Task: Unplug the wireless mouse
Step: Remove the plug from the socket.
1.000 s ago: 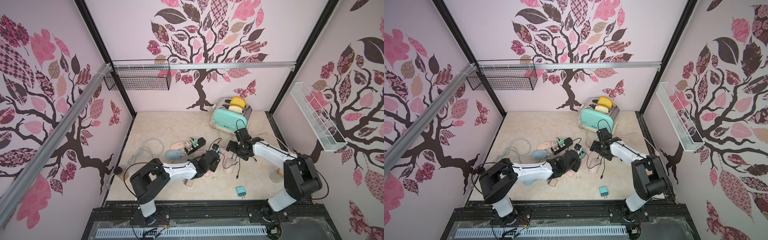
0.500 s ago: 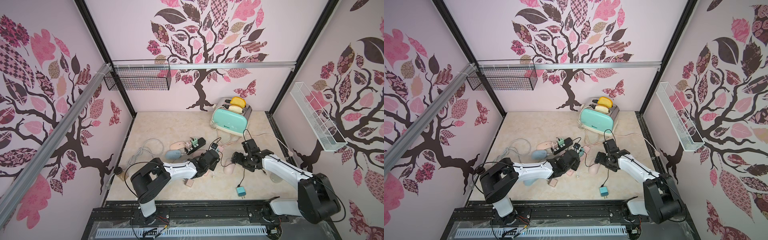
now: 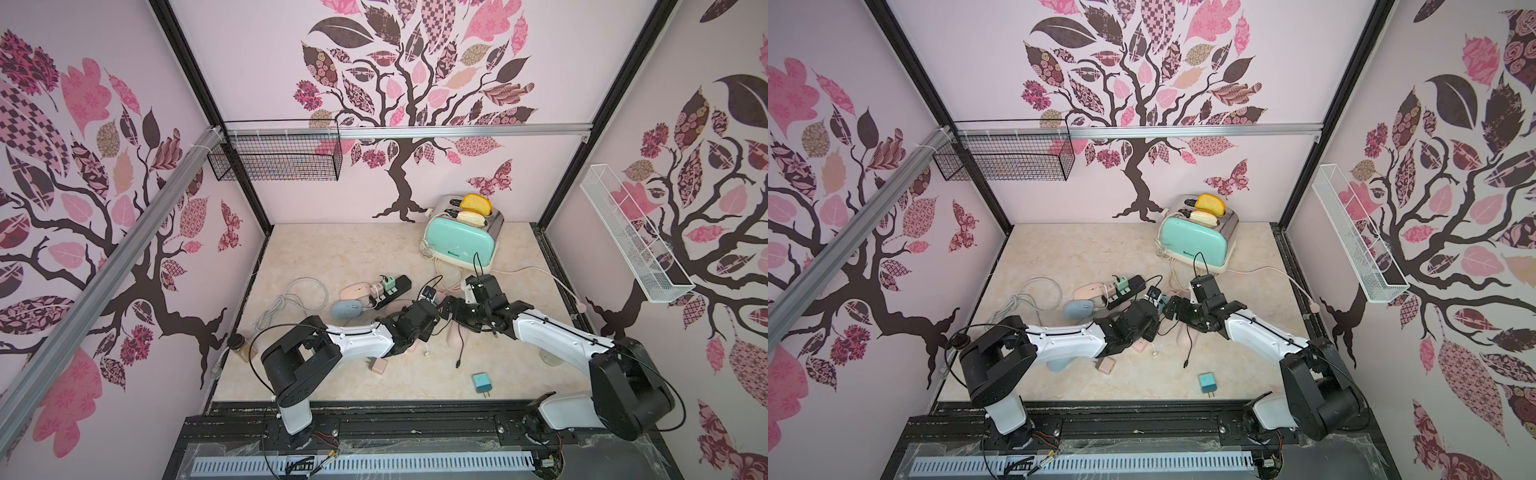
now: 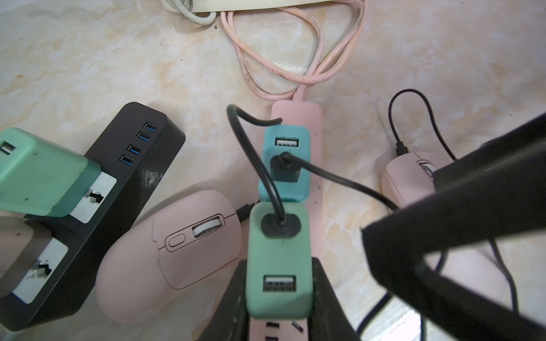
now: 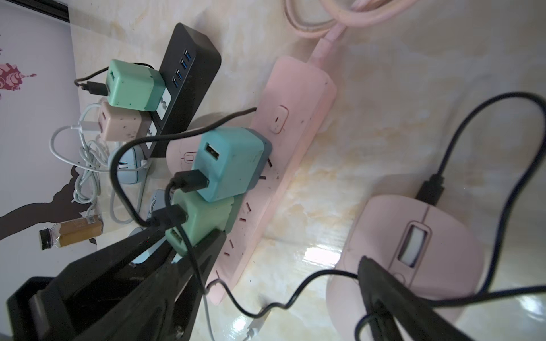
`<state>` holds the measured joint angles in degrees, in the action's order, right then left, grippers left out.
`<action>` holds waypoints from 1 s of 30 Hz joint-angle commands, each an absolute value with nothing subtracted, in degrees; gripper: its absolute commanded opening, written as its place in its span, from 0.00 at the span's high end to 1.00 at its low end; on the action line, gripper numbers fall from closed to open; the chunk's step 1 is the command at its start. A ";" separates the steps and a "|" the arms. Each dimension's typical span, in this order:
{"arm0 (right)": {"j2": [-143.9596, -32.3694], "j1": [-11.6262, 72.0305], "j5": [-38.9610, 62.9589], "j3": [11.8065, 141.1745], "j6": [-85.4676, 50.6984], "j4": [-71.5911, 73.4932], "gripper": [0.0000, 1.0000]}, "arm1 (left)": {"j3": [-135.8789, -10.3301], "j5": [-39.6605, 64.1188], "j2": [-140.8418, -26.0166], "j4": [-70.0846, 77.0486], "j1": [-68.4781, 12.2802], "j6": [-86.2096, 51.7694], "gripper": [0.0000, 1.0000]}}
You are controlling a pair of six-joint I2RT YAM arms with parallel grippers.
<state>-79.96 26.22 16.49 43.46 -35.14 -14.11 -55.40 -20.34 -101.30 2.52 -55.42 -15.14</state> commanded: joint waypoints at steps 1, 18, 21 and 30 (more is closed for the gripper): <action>-82.67 26.46 14.93 46.39 -36.31 -13.52 0.04 | -55.48 -21.19 -99.52 6.00 -55.46 -15.03 1.00; -89.38 26.37 10.76 50.78 -40.52 -15.60 0.05 | -55.54 -20.74 -100.12 6.07 -55.63 -14.85 1.00; -90.90 26.37 8.79 50.83 -40.87 -17.88 0.07 | -55.62 -20.24 -99.99 6.02 -55.66 -14.77 1.00; -94.13 26.50 6.27 47.59 -40.51 -19.70 0.08 | -55.90 -6.39 -97.51 6.28 -50.42 -25.06 1.00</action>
<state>-90.43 26.41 11.64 50.22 -40.38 -13.08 -55.27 -13.54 -100.03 1.93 -52.18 -19.51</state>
